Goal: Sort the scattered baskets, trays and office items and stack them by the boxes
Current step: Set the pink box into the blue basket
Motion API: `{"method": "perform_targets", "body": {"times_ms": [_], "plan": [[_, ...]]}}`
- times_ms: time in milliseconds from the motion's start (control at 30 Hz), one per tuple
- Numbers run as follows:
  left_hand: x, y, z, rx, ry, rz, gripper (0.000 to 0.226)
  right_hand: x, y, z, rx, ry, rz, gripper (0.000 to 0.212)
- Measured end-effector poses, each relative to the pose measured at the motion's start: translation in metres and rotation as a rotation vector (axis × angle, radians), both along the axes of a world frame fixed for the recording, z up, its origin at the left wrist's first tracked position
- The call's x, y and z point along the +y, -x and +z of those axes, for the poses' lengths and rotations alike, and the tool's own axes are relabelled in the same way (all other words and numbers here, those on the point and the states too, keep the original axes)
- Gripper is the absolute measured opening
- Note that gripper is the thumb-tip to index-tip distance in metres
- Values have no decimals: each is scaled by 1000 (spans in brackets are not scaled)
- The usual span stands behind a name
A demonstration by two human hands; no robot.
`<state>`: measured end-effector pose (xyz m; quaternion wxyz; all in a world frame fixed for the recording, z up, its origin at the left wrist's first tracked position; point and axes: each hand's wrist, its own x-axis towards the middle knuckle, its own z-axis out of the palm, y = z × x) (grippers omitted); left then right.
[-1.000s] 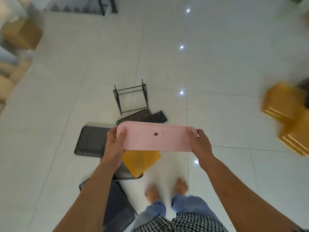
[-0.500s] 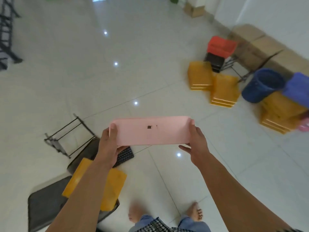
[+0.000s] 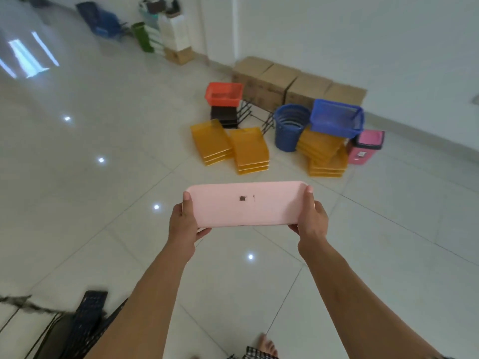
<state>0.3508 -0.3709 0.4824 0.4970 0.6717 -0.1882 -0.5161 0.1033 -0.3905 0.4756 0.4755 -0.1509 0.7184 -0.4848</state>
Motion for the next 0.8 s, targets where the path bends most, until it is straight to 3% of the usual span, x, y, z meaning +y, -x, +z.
{"method": "perform_targets", "body": {"times_ms": [367,633,800], "plan": [[-115,141,2,-32,-73,-317,59,-31,138,-9,-55,-12,-321,51],[-212,197,-10,18,-35,-464,46,-98,183,-18,-83,-26,-481,53],[-282,224,-15,15,-64,-542,51,-157,190,-18,-77,-37,-565,56]]}}
